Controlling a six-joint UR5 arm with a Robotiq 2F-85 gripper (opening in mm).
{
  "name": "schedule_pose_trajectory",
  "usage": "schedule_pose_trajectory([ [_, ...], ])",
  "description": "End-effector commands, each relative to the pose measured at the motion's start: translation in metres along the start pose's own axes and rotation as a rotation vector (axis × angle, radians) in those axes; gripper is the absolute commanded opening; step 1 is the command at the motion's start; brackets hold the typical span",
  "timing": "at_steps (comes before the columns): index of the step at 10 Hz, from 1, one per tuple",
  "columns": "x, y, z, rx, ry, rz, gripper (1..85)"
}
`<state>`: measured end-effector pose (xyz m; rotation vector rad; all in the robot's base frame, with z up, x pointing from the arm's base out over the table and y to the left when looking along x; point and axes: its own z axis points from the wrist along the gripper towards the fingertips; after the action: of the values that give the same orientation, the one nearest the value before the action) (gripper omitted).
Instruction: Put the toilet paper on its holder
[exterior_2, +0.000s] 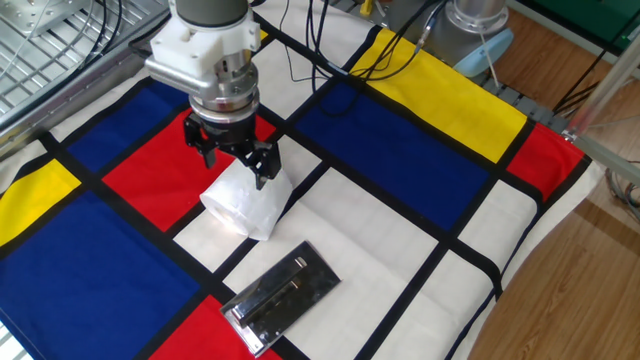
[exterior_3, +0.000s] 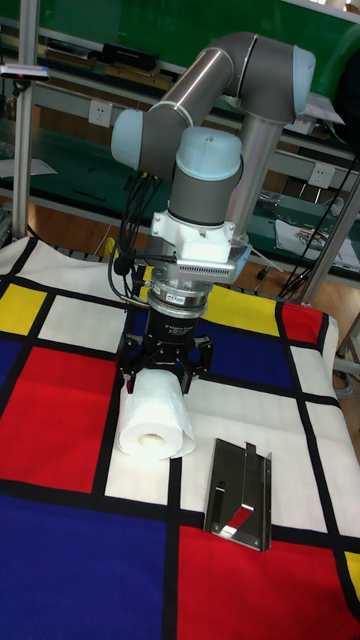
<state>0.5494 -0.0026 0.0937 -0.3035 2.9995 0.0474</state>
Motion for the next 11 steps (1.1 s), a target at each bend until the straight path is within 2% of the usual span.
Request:
schedule_pose_trajectory([
  [1,0.013,-0.004,-0.001,0.016,0.034,0.044,85.0],
  [2,0.015,0.000,-0.001,0.002,0.041,0.055,85.0],
  [3,0.024,0.001,-0.001,-0.011,0.068,0.068,85.0],
  [5,0.029,0.001,-0.001,-0.012,0.085,0.091,85.0],
  [6,0.027,0.003,-0.001,-0.018,0.079,0.092,85.0],
  [8,0.021,0.005,-0.005,0.004,0.087,0.093,85.0],
  [10,0.016,0.012,0.001,-0.011,0.083,0.103,85.0],
  [11,0.016,0.013,0.004,-0.005,0.083,0.104,85.0],
])
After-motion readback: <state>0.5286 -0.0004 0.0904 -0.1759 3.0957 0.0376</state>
